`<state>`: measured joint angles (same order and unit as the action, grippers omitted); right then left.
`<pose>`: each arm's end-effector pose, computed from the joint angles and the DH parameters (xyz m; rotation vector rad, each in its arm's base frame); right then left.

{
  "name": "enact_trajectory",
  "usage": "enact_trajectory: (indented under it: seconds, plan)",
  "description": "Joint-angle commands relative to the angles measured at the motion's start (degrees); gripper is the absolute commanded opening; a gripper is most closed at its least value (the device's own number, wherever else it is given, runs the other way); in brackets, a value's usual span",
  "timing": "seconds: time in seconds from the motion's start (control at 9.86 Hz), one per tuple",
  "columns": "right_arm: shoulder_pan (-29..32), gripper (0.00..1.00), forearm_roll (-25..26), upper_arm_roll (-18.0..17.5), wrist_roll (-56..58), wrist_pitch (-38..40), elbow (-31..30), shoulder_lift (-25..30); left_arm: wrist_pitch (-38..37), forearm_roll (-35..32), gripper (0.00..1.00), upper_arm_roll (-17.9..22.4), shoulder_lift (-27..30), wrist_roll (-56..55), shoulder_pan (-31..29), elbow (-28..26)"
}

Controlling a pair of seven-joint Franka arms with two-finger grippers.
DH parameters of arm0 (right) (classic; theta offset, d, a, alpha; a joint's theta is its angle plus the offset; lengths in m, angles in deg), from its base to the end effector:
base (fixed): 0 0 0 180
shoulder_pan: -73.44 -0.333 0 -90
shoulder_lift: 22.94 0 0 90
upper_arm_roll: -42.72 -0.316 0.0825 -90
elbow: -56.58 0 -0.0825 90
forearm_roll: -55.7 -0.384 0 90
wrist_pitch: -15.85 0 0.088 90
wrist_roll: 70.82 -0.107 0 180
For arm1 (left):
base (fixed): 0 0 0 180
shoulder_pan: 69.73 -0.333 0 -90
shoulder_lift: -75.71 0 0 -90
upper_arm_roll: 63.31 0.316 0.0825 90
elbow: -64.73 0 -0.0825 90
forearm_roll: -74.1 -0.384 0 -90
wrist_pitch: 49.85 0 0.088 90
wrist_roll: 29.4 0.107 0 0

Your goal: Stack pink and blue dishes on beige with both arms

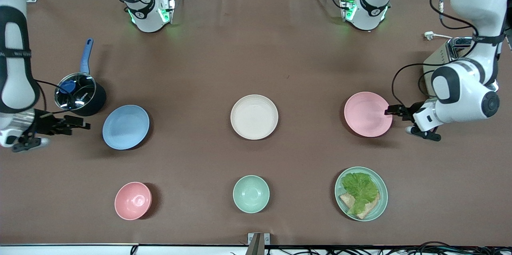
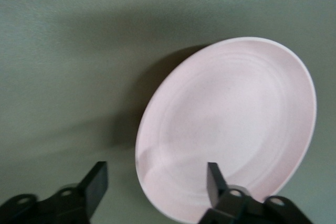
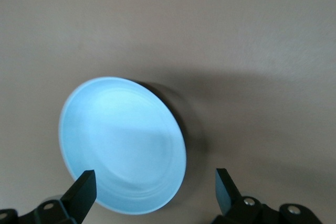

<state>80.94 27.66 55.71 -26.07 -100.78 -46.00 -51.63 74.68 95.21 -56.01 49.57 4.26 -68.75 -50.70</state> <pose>0.6024 -0.1867 0.2629 -2.7590 -0.2263 0.0436 0.5697 0.0490 0.2056 2.8131 -0.3215 -0.2776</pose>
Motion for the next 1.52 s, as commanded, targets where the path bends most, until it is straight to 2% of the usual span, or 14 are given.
enact_trajectory:
  seconds: [0.0,0.1,0.2,0.41,0.61,0.71,0.81,0.91,1.01,1.12,1.32,1.42]
  plan:
    - [0.5,1.00,-6.6,0.3,5.7,-1.4,-2.4,-2.8,3.6,4.2,0.32,0.1,-3.7,2.9,0.5,0.6]
    - [0.5,0.99,-8.3,0.4,8.8,-2.7,-2.9,-3.9,5.4,4.7,0.19,0.1,-3.8,3.1,0.6,0.5]
    - [0.6,0.92,-8.7,0.3,9.5,-4.4,-4.6,-4.2,5.5,4.7,0.06,0.1,-3.8,3.1,0.7,0.6]
    - [0.1,0.74,-11.6,0.4,9.6,-5.3,-6.7,-4.2,5.6,4.7,0.00,-0.2,-3.3,3.1,0.8,0.8]
    - [0.6,0.55,-11.8,0.4,9.5,-5.3,-6.8,-5.3,4.7,4.6,0.00,-3.0,1.5,1.2,0.2,0.0]
    - [0.6,0.34,-11.8,0.4,9.2,-5.0,-6.8,-5.3,3.3,4.6,0.00,-5.3,3.7,-1.5,0.1,-0.2]
    - [0.9,0.16,-11.9,0.3,8.9,-5.1,-6.8,-5.8,2.7,4.6,0.00,-9.5,4.5,-5.3,-0.6,-0.2]
    - [1.2,0.01,-14.2,0.4,9.1,-5.0,-6.8,-6.3,2.6,4.6,0.00,-15.6,5.0,-10.4,-2.2,-0.5]
    - [0.5,0.00,-14.2,0.6,8.2,-4.7,-6.1,-6.2,3.4,4.6,0.01,-20.3,3.8,-15.1,-2.1,-0.4]
    - [-0.9,0.00,-13.3,2.5,3.6,-3.4,-3.6,-5.4,5.3,4.0,0.01,-24.7,3.1,-22.1,-2.1,-0.4]
    - [-3.7,0.00,-5.8,6.4,-6.8,10.7,7.1,-4.8,16.5,3.2,0.01,-34.1,-0.7,-37.4,-1.1,-0.2]
    - [-4.2,0.00,-1.3,6.3,-13.7,19.1,14.3,-4.9,22.5,-2.0,0.01,-37.2,-3.5,-46.2,0.3,-0.2]
